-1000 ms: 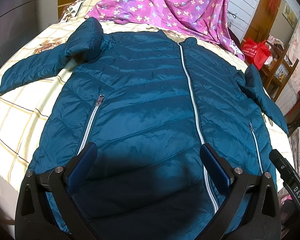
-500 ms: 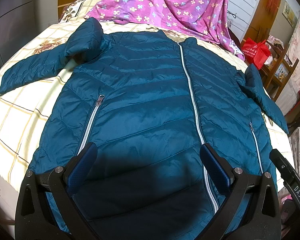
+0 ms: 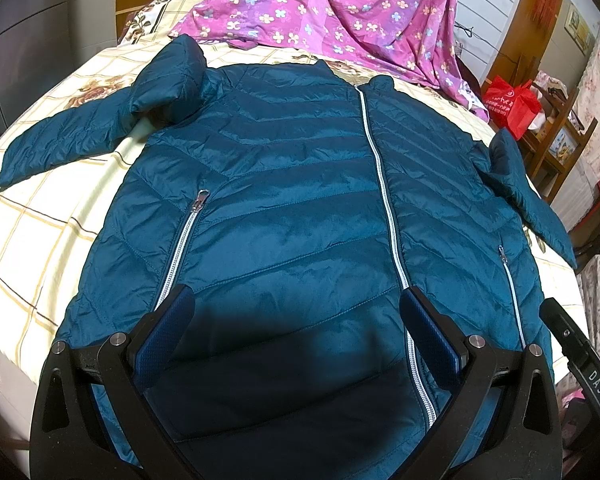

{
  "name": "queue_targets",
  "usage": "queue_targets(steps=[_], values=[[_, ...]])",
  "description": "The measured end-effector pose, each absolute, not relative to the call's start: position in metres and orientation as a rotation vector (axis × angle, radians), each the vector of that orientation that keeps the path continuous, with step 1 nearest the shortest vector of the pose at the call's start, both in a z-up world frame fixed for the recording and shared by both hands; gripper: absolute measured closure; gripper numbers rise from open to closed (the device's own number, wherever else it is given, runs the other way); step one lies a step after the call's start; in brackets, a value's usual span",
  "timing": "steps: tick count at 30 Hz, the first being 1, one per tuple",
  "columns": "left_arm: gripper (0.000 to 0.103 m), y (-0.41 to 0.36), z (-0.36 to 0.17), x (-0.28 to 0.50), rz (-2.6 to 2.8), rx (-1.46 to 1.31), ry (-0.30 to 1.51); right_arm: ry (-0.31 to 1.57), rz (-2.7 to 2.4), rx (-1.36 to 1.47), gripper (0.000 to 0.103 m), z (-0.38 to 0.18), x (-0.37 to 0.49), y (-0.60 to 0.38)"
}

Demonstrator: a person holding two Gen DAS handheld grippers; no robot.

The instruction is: Fold large clothes

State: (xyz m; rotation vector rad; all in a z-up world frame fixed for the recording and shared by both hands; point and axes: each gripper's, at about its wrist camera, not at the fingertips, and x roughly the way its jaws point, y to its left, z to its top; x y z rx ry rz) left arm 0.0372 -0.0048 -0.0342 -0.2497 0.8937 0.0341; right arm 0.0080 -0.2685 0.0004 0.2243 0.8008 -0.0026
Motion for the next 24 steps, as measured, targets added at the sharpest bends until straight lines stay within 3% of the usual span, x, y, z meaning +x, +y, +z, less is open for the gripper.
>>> queue_targets(steps=[24], values=[[0.0, -0.0052, -0.0338, 0.0374, 0.034, -0.248, 0.894, 0.799, -0.002, 0.229, 0.0, 0.0006, 0.0072, -0.2708]])
